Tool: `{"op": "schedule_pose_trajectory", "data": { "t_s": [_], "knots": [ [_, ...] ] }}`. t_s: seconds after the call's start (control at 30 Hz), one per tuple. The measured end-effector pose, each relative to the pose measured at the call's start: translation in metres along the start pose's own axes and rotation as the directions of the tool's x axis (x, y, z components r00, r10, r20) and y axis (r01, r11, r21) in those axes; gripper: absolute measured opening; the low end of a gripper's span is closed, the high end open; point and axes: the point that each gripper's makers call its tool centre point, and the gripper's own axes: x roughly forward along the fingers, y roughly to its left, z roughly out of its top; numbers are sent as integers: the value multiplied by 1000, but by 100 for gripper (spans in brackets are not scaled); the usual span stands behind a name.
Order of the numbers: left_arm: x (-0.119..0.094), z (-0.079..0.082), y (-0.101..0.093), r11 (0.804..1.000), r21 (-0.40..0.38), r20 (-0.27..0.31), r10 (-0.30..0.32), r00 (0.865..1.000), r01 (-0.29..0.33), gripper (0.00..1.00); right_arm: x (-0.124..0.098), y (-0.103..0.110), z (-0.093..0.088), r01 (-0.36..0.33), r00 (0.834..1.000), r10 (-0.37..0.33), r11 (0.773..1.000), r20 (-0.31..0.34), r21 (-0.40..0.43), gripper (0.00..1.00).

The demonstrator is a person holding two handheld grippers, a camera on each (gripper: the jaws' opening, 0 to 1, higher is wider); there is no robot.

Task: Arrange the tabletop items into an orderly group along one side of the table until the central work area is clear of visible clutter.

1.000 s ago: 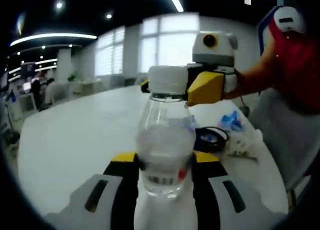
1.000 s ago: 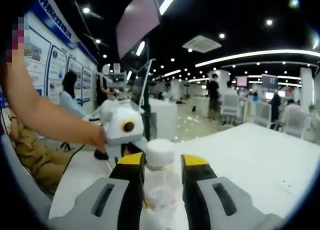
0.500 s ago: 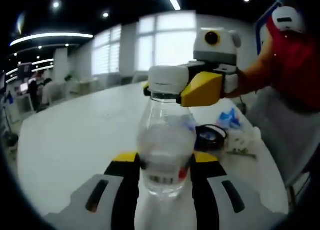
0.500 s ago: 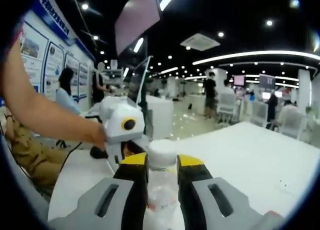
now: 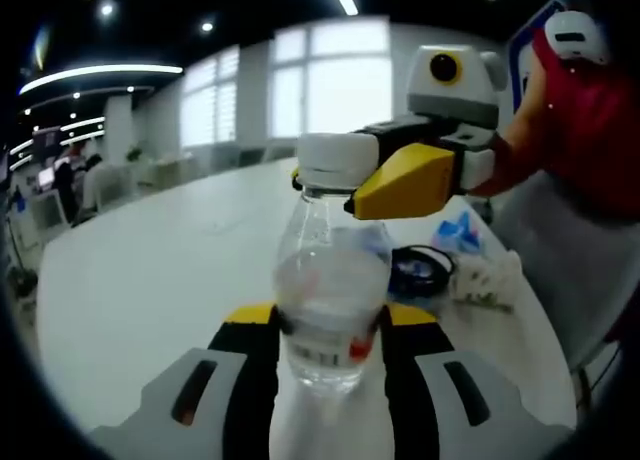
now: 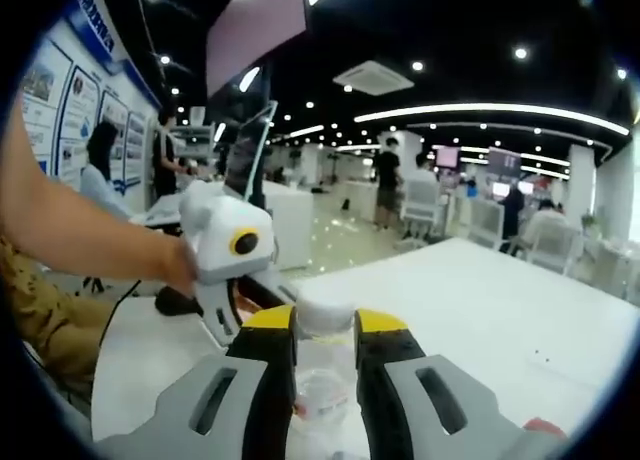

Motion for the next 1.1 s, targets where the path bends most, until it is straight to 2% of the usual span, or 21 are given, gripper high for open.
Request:
{"op": "schedule_pose_trajectory", "data": {
  "t_s": [0.17,0.3,0.67,0.73,0.87,1.1],
  "knots": [
    [0,0,1,1000,-11,2,2,1000,-2,38,-1,-2,0,-2,1000,2,1000,-3,1,24],
    [0,1,0,1000,-30,12,5,1000,-4,41,-4,-9,1,21,1000,-21,999,-5,23,36],
    [-13,-2,-2,995,-92,14,51,999,-49,50,-25,-13,17,33,999,-34,999,26,8,34],
    [-18,-5,-1,992,-102,11,81,997,-79,51,-31,-15,17,38,999,-38,999,32,1,33],
    [-32,-5,3,980,-141,43,149,988,-141,52,-43,-19,14,51,998,-50,999,25,-14,32],
    [-49,-4,-13,963,-180,69,218,974,-202,52,-77,-39,13,115,993,-114,993,18,-23,31]
  ]
}}
